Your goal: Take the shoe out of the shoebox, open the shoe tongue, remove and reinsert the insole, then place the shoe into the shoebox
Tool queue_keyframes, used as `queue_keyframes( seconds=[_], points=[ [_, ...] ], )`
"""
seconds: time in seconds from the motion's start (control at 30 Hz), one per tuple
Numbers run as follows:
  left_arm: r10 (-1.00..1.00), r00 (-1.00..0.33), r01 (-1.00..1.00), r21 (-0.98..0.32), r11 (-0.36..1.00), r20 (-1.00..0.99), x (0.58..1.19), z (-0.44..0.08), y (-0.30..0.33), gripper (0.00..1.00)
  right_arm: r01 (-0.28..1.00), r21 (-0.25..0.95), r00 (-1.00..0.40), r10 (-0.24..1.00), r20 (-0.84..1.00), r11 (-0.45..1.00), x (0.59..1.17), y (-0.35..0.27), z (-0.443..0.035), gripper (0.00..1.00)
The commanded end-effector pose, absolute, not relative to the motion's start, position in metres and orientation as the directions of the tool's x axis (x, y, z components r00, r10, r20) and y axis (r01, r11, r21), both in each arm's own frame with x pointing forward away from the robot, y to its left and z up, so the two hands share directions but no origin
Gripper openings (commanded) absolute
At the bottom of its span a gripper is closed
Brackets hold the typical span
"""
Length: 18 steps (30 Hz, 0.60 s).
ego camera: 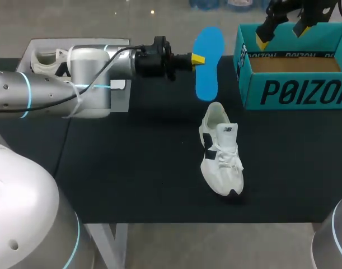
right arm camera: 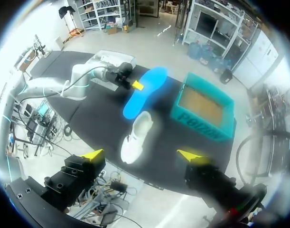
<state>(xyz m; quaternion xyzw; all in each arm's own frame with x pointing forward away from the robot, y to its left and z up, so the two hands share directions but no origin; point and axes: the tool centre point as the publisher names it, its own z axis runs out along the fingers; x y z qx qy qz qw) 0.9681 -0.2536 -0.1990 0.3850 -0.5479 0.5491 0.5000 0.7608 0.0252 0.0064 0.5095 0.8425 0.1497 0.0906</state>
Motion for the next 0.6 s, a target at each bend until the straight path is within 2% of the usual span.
queue_keyframes(
  seconds=[0.03,0.3,0.6],
  points=[
    [0.123,-0.204,-0.971,-0.217,0.098,0.971,0.967,-0.198,-0.254,0.00,0.845,0.302,-0.444,0.894,-0.065,0.442,0.769,0.051,0.013,1.00],
    [0.123,-0.204,-0.971,-0.217,0.098,0.971,0.967,-0.198,-0.254,0.00,0.850,0.283,-0.441,0.894,-0.081,0.445,0.781,0.107,0.001,1.00],
    [0.123,-0.204,-0.971,-0.217,0.098,0.971,0.967,-0.198,-0.254,0.00,0.863,0.273,-0.425,0.903,-0.064,0.425,0.783,0.123,-0.008,1.00]
  ],
)
